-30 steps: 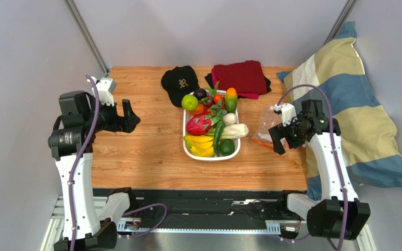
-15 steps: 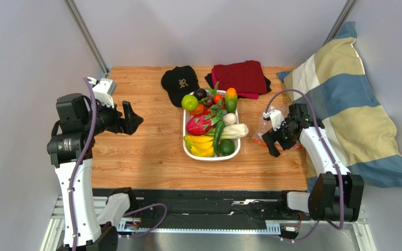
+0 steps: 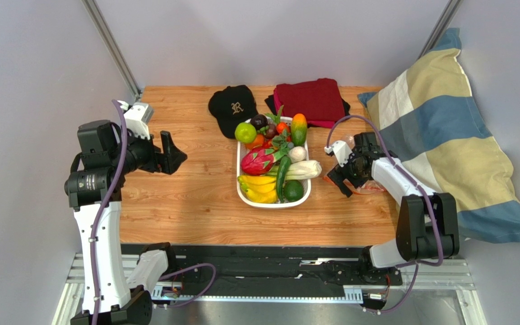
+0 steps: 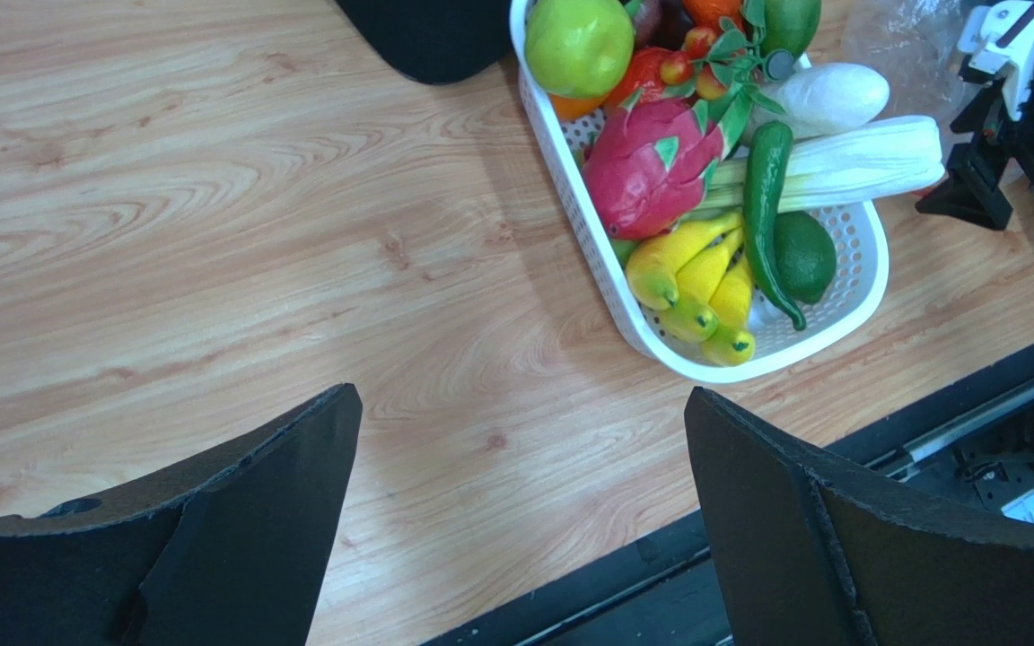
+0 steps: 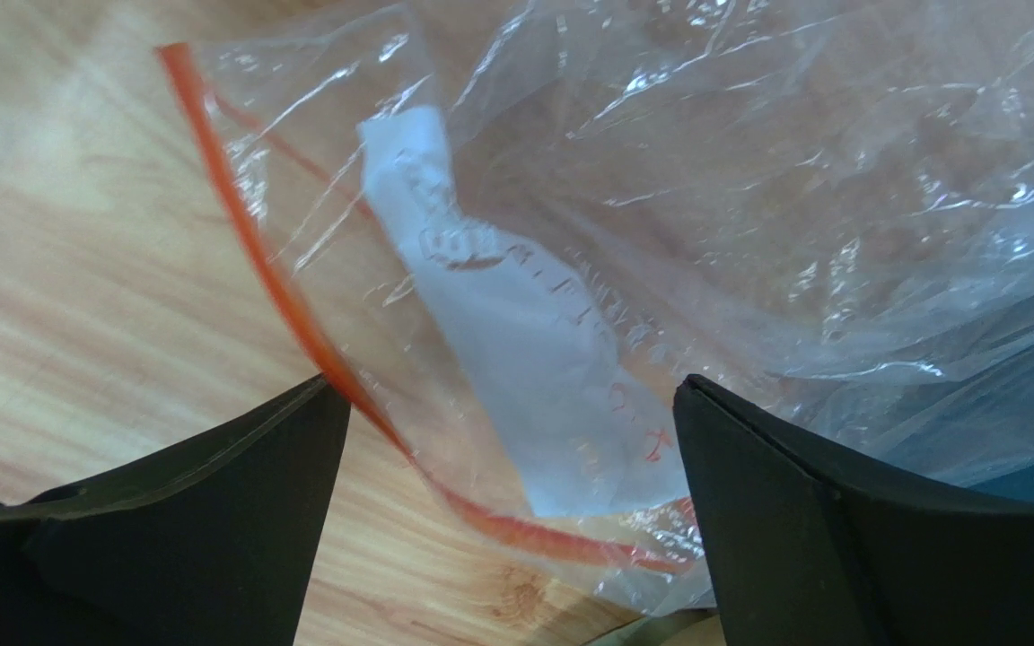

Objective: Place the food in the zip-top bag and seal the zipper
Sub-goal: Pick up the zipper food storage bag at the center of the board.

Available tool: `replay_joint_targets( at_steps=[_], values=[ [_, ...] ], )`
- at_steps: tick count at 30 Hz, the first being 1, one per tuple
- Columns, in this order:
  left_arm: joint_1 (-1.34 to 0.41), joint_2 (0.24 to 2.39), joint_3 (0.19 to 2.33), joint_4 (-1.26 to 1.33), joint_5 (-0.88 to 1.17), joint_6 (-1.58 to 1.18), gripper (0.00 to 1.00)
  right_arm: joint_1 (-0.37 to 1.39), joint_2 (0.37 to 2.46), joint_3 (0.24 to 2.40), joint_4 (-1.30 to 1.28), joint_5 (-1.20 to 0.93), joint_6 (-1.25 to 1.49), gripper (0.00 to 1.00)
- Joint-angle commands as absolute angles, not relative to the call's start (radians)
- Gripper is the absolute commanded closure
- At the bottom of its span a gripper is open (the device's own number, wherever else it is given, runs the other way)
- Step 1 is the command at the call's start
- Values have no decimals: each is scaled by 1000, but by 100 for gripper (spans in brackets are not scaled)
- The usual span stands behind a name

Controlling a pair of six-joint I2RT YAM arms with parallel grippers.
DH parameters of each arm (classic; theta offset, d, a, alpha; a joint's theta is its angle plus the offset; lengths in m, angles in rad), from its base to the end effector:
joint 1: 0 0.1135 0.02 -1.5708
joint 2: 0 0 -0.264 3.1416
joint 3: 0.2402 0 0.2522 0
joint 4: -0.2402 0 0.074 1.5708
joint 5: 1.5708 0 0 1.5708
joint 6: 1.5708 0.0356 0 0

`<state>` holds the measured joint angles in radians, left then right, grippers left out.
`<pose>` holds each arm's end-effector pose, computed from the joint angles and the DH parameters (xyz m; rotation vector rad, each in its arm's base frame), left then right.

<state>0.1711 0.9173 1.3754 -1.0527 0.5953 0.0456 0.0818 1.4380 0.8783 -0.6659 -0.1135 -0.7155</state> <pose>0.1398 0.0039 0.4273 0.2063 2.0828 -0.5114 0.2603 0.0254 0.1930 -1.1040 2.5502 -0.0009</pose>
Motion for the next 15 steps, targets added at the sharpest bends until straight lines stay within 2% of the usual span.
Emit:
replay_joint_targets(
  at_steps=[1, 3, 4, 5, 6, 9, 15],
  values=[
    [178, 905, 1364, -1017, 620, 32, 1, 87, 1494, 887, -529, -35, -744, 13],
    [178, 899, 1358, -1009, 621, 32, 1, 87, 1515, 888, -523, -11, -758, 28],
    [176, 893, 1355, -1008, 623, 31, 1, 87, 1523, 890, -543, -2, -759, 48],
    [178, 890, 1355, -1008, 627, 34, 1, 84, 1529, 897, -567, -3, -764, 57],
    [176, 890, 1358, -1009, 632, 34, 1, 83, 1523, 897, -584, -2, -772, 71],
    [176, 874, 1362, -1014, 658, 43, 2, 69, 1436, 884, -636, -6, -782, 100],
    [176, 848, 1384, -1009, 658, 45, 3, 58, 1206, 1014, -917, -145, -704, 100]
  ],
)
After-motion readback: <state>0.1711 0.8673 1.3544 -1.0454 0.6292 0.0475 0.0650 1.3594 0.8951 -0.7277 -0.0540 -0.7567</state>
